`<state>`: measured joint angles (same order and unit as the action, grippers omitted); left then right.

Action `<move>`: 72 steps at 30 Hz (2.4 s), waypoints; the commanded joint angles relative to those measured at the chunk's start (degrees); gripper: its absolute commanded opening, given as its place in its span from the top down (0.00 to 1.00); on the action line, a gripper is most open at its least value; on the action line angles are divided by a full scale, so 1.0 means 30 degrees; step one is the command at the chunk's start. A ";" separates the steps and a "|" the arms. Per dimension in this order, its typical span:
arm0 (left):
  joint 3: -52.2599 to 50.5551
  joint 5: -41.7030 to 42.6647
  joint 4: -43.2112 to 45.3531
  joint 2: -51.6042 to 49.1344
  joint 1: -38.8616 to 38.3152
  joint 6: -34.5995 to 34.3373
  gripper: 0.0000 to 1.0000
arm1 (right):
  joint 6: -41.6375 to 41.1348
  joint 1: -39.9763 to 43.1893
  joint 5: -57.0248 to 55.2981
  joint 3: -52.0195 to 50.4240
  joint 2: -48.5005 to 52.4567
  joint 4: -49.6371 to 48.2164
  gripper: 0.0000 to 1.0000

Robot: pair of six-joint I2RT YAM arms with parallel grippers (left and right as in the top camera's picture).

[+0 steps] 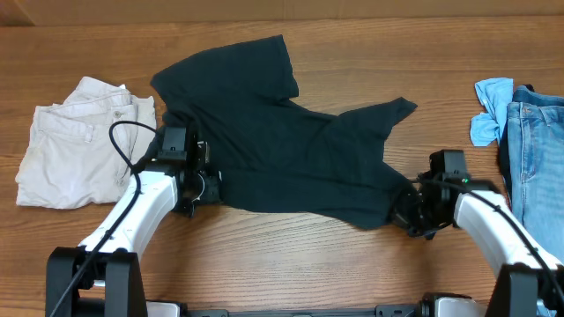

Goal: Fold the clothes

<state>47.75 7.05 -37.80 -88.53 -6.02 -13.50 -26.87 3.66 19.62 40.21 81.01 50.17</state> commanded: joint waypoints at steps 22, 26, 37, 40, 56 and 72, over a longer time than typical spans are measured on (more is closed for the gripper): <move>0.2798 -0.0357 -0.2142 -0.0605 -0.0102 0.0219 0.96 | 0.1384 0.0022 -0.0532 1.0746 -0.1239 0.1632 0.96; 0.6309 0.0313 -0.3665 0.0401 -0.0087 0.0219 0.96 | 0.1311 0.0022 -0.0517 1.0746 -0.1246 0.1268 0.96; 0.7293 0.0532 -0.9275 0.1013 -0.0131 -0.0612 0.39 | 0.1326 0.0022 -0.0670 1.0746 -0.1246 0.1545 0.91; 0.3869 0.1035 -0.7657 0.0882 -0.0124 -0.2550 0.22 | 0.1326 0.0022 -0.0670 1.0746 -0.1246 0.1617 0.72; -0.1836 -0.1450 0.1647 -0.1217 -0.0117 -0.3140 0.78 | 0.1413 0.0022 -0.0678 1.0746 -0.1246 0.3060 0.53; 2.0196 0.1829 -0.8393 0.1311 0.0627 -0.2062 0.96 | 0.4787 -0.1464 0.1209 0.6433 -0.1115 0.3657 0.50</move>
<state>102.72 11.18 -62.39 -85.43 -4.29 -20.84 -19.55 1.85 16.88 63.70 77.65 63.99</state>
